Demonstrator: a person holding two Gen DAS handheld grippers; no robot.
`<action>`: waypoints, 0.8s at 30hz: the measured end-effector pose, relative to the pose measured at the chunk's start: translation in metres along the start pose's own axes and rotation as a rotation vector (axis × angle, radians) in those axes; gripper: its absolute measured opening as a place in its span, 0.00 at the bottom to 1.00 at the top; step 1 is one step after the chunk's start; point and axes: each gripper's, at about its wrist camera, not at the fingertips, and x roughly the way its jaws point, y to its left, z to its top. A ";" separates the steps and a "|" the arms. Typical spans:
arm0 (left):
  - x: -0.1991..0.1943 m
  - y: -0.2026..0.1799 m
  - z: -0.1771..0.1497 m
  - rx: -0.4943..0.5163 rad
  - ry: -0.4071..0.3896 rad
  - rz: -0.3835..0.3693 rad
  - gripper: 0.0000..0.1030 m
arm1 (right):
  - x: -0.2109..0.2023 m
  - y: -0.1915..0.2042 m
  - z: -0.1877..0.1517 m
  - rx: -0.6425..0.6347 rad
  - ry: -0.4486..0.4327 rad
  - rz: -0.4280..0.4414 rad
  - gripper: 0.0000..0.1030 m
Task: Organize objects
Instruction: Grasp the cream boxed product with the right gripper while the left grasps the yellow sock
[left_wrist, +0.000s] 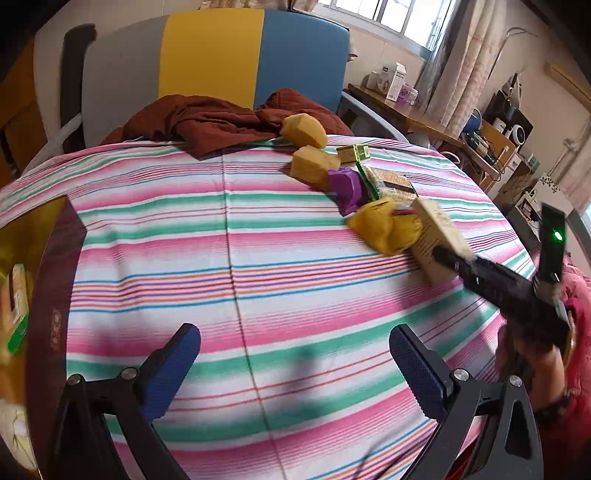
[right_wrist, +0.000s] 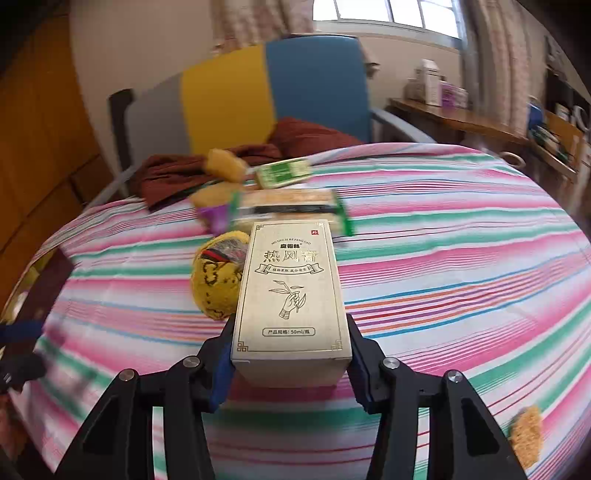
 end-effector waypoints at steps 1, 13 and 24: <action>0.003 -0.002 0.003 0.006 -0.004 0.008 1.00 | -0.003 0.004 -0.002 -0.007 -0.010 0.009 0.50; 0.052 -0.038 0.042 -0.035 -0.008 -0.045 1.00 | -0.009 -0.019 0.000 0.092 -0.099 -0.273 0.50; 0.102 -0.088 0.073 0.022 -0.030 -0.023 1.00 | -0.006 -0.035 -0.007 0.179 -0.114 -0.314 0.51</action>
